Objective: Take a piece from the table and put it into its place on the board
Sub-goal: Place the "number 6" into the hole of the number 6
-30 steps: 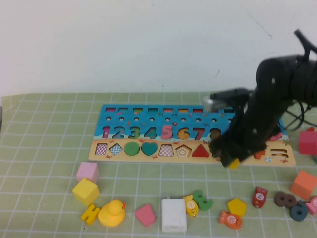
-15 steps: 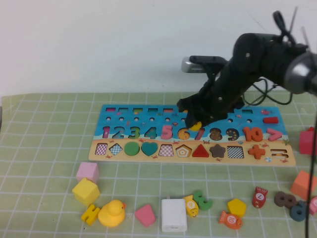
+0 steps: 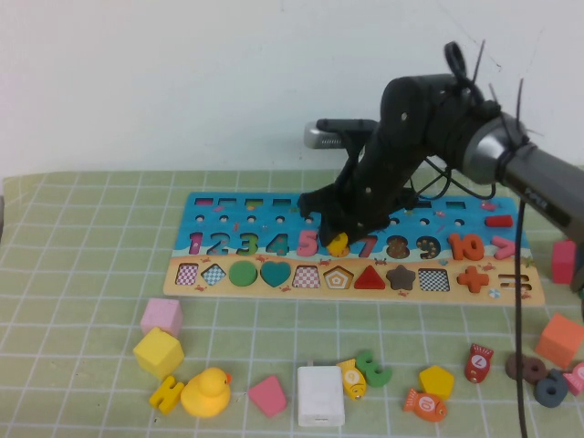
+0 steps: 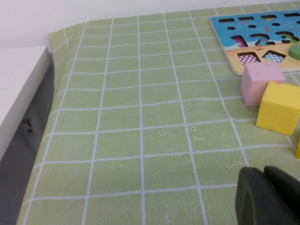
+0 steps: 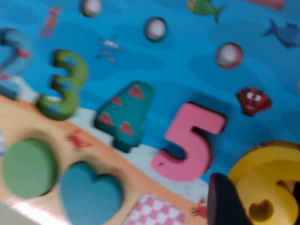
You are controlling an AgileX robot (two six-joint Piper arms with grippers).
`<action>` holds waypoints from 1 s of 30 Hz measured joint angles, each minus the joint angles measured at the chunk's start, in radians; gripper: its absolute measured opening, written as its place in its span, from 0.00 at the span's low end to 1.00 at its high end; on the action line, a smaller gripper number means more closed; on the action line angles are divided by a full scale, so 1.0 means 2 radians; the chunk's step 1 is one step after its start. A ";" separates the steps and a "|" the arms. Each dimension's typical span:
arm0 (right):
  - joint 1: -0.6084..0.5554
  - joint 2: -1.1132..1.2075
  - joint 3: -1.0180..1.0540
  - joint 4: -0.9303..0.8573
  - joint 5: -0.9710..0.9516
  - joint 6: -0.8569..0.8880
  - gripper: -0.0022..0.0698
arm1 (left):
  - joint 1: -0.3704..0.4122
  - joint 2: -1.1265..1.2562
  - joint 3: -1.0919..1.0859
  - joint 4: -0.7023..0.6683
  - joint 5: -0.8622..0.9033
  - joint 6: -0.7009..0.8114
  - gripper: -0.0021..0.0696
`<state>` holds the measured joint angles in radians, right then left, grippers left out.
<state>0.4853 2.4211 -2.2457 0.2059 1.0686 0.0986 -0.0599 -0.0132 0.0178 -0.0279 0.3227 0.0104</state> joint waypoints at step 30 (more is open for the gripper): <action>0.011 0.009 -0.001 -0.044 -0.001 0.051 0.42 | 0.000 0.000 0.000 0.000 0.000 0.000 0.03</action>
<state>0.5080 2.4397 -2.2472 0.1170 1.0674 0.2004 -0.0599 -0.0132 0.0178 -0.0279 0.3227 0.0104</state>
